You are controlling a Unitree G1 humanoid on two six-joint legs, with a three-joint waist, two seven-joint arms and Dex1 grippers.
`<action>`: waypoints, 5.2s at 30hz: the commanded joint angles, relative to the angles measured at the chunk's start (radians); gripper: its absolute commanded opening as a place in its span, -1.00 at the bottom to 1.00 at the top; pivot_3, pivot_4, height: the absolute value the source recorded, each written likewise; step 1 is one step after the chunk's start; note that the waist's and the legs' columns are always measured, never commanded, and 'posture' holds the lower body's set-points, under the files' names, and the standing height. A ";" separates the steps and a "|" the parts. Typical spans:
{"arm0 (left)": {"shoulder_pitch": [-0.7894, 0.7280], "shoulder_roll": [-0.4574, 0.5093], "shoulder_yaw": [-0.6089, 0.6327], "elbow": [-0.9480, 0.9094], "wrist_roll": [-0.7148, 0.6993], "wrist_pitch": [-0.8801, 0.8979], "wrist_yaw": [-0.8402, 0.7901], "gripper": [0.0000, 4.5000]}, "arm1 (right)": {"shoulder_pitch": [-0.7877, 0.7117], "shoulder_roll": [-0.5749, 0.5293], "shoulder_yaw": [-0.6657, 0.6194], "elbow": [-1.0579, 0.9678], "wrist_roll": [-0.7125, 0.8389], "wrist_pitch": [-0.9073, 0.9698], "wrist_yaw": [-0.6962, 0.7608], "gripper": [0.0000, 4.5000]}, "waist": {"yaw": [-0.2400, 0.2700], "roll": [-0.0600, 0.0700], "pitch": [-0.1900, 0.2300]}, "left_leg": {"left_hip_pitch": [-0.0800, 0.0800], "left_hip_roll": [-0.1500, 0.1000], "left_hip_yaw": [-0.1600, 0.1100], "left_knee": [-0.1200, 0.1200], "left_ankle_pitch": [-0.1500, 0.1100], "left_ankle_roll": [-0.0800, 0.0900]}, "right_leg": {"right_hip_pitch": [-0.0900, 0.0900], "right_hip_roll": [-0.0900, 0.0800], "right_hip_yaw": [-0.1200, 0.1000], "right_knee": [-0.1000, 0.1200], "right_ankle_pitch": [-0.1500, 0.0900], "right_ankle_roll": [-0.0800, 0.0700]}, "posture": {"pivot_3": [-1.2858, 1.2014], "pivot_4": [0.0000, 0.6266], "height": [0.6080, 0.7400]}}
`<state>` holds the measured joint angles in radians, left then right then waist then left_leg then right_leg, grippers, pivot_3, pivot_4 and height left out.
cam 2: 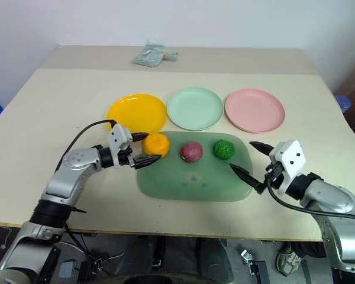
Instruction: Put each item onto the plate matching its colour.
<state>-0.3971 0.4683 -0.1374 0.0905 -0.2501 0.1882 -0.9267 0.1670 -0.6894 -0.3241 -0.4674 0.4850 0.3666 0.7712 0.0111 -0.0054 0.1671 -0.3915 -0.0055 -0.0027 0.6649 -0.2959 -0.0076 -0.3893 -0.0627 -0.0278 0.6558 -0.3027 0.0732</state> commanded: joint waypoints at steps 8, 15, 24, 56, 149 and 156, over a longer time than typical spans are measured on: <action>-0.037 -0.023 0.019 -0.042 -0.013 0.046 0.024 0.41 | -0.017 0.016 0.021 -0.003 -0.002 -0.044 0.004 1.00 | 0.001 0.000 0.000 | 0.000 0.000 0.000 0.000 0.000 0.000 | 0.000 0.000 0.000 0.000 0.000 0.000 | 0.03 -0.52 1.00; -0.088 -0.055 0.189 -0.051 -0.023 0.109 0.280 0.41 | -0.043 0.009 0.032 -0.016 0.010 -0.036 0.003 1.00 | 0.001 0.000 0.000 | 0.000 0.000 0.000 0.000 0.000 0.000 | 0.000 0.000 0.000 0.000 0.000 0.000 | 0.03 -0.52 1.00; -0.205 -0.137 0.188 0.130 0.120 0.137 0.570 0.86 | -0.099 0.017 0.099 -0.031 0.012 -0.018 -0.006 1.00 | 0.002 -0.001 0.000 | 0.000 -0.001 0.000 0.001 0.000 0.000 | 0.000 0.000 0.000 0.001 0.001 0.001 | 0.03 -0.52 1.00; 0.089 0.012 0.003 -0.289 -0.079 0.080 0.014 0.98 | -0.375 0.093 0.427 0.011 -0.156 0.088 -0.102 1.00 | -0.007 -0.001 0.000 | 0.000 0.000 0.000 0.002 0.001 -0.001 | -0.001 0.000 0.000 0.002 0.000 0.001 | 0.03 -0.52 1.00; 0.180 0.093 0.038 -0.317 -0.090 0.091 -0.015 1.00 | -0.362 -0.067 0.258 0.274 -0.187 0.105 0.045 0.96 | -0.004 0.001 0.001 | 0.000 0.000 0.000 0.001 0.000 0.001 | -0.001 -0.001 0.000 0.000 0.001 0.001 | 0.03 -0.52 1.00; 0.198 0.107 0.055 -0.350 -0.094 0.118 0.000 1.00 | -0.405 -0.032 0.276 0.304 -0.201 0.056 0.045 -0.05 | -0.003 0.001 0.001 | -0.001 0.000 0.000 0.001 0.000 0.001 | -0.001 -0.001 0.000 0.000 0.001 0.001 | 0.03 -0.52 1.00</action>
<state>-0.2056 0.5670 -0.1027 -0.2171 -0.3318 0.3013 -0.9314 -0.2208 -0.7235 -0.0474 -0.1409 0.2873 0.4619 0.8063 0.0078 -0.0041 0.1685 -0.3921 -0.0056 -0.0026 0.6655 -0.2963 -0.0069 -0.3901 -0.0639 -0.0274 0.6557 -0.3022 0.0741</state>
